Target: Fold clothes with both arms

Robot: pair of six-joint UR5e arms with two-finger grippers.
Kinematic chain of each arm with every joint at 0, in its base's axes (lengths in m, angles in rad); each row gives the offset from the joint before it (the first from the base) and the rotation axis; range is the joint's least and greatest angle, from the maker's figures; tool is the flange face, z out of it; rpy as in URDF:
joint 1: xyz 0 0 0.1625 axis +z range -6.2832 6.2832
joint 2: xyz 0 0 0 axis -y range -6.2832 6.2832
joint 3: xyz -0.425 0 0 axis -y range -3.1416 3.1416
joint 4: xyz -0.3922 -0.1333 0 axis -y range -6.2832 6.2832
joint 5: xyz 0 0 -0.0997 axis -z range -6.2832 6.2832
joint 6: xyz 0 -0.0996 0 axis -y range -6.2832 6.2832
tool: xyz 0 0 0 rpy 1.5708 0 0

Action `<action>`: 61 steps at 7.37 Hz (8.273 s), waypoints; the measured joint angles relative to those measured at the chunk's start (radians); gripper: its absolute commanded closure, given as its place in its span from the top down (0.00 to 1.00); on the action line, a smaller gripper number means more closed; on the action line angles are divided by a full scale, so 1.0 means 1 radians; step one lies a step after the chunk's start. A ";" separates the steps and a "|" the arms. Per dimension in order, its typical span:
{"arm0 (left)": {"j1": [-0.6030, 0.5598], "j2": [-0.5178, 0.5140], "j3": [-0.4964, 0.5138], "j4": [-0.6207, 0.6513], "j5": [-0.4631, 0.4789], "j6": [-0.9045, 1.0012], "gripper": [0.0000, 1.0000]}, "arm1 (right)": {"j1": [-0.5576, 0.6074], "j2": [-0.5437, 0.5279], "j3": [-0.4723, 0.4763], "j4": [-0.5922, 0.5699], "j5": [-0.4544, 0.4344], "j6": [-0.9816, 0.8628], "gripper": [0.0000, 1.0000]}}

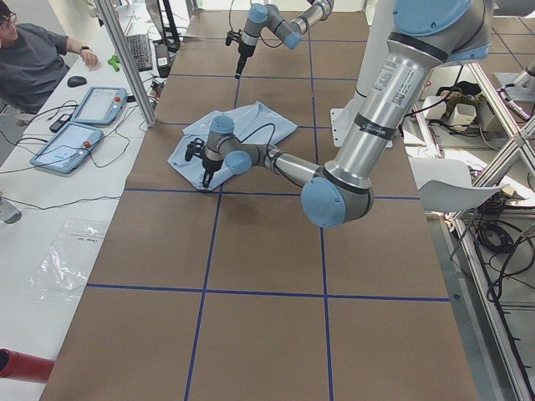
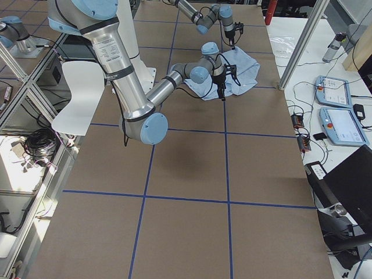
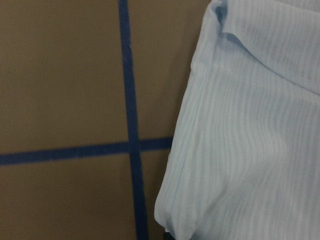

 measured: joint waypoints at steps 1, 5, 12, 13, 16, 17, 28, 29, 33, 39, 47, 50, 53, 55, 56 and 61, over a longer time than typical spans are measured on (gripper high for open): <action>-0.037 -0.102 0.139 -0.030 -0.019 0.022 0.38 | -0.007 -0.001 0.013 -0.001 0.000 0.004 1.00; -0.140 -0.111 0.199 -0.147 -0.188 0.176 1.00 | -0.031 0.020 0.022 -0.006 0.000 0.032 1.00; -0.161 0.155 -0.170 -0.151 -0.301 0.091 1.00 | -0.120 0.379 -0.474 0.064 -0.095 0.331 0.78; -0.160 0.162 -0.175 -0.151 -0.301 0.088 1.00 | -0.134 0.381 -0.500 0.092 -0.115 0.331 0.70; -0.158 0.176 -0.185 -0.151 -0.300 0.085 1.00 | -0.170 0.365 -0.514 0.103 -0.128 0.319 0.62; -0.158 0.176 -0.185 -0.151 -0.300 0.085 1.00 | -0.176 0.361 -0.515 0.102 -0.128 0.304 0.58; -0.153 0.178 -0.185 -0.151 -0.297 0.083 1.00 | -0.183 0.302 -0.356 -0.008 -0.118 0.275 0.00; -0.153 0.177 -0.185 -0.151 -0.297 0.083 1.00 | -0.201 0.233 -0.247 -0.038 -0.122 0.281 0.00; -0.151 0.178 -0.186 -0.154 -0.299 0.083 1.00 | -0.347 -0.012 0.089 -0.138 -0.225 0.333 0.00; -0.151 0.190 -0.200 -0.156 -0.306 0.084 1.00 | -0.342 -0.048 0.100 -0.149 -0.285 0.241 1.00; -0.151 0.218 -0.228 -0.164 -0.323 0.085 1.00 | -0.304 0.317 -0.168 -0.323 -0.199 -0.123 1.00; -0.151 0.221 -0.230 -0.164 -0.329 0.085 1.00 | -0.331 0.321 -0.178 -0.410 -0.209 -0.220 1.00; -0.151 0.221 -0.229 -0.164 -0.330 0.085 1.00 | -0.352 0.333 -0.213 -0.426 -0.231 -0.232 1.00; -0.151 0.221 -0.230 -0.164 -0.331 0.085 1.00 | -0.354 0.337 -0.231 -0.427 -0.240 -0.240 1.00; -0.151 0.221 -0.230 -0.164 -0.331 0.085 1.00 | -0.354 0.336 -0.236 -0.429 -0.243 -0.250 1.00; -0.151 0.221 -0.230 -0.164 -0.331 0.085 1.00 | -0.336 0.334 -0.232 -0.541 -0.267 -0.347 1.00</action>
